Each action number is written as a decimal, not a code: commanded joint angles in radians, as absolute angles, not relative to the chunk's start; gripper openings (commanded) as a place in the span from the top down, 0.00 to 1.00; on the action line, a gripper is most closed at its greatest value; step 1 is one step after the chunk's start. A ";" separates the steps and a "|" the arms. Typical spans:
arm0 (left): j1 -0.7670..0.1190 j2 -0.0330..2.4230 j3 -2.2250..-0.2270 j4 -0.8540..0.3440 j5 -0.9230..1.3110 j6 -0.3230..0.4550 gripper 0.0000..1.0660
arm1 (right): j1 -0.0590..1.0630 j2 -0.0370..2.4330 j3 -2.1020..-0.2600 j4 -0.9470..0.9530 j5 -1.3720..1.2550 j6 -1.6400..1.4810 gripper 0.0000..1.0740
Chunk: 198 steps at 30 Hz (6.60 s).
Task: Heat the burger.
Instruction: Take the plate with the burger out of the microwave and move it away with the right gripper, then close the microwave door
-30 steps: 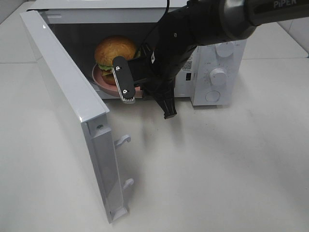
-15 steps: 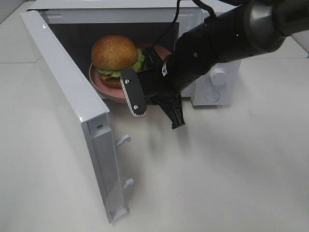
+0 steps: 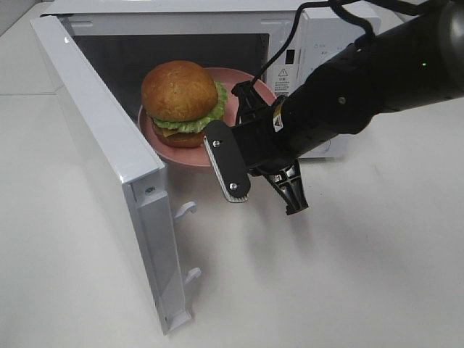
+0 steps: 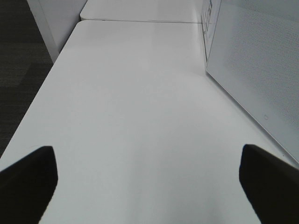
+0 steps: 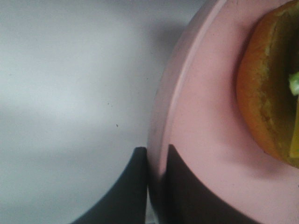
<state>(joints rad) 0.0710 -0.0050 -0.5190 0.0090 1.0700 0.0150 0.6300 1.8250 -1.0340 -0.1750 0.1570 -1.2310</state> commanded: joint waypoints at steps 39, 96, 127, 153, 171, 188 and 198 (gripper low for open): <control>0.073 -0.020 -0.519 0.010 1.071 0.015 0.08 | 0.622 1.076 -0.503 -0.132 0.273 -1.197 1.00; 0.073 -0.020 -0.519 0.010 1.071 0.015 0.08 | 0.622 0.688 -0.444 -0.696 0.847 0.110 1.00; 0.073 -0.020 -0.519 0.010 1.071 0.015 0.08 | 0.563 1.427 -0.533 -0.918 0.854 0.968 1.00; 0.073 -0.020 -0.519 0.010 1.071 0.015 0.08 | 0.270 1.717 -0.585 -0.970 0.659 1.081 0.99; 0.073 -0.020 -0.519 0.010 1.071 0.015 0.08 | 0.270 1.717 -0.596 -0.885 0.604 1.012 0.77; 0.073 -0.020 -0.519 0.010 1.071 0.015 0.08 | 0.274 1.440 -0.596 -0.636 0.611 0.802 0.32; 0.073 -0.020 -0.519 0.010 1.071 0.015 0.08 | 0.274 1.143 -0.596 -0.309 0.676 0.467 0.32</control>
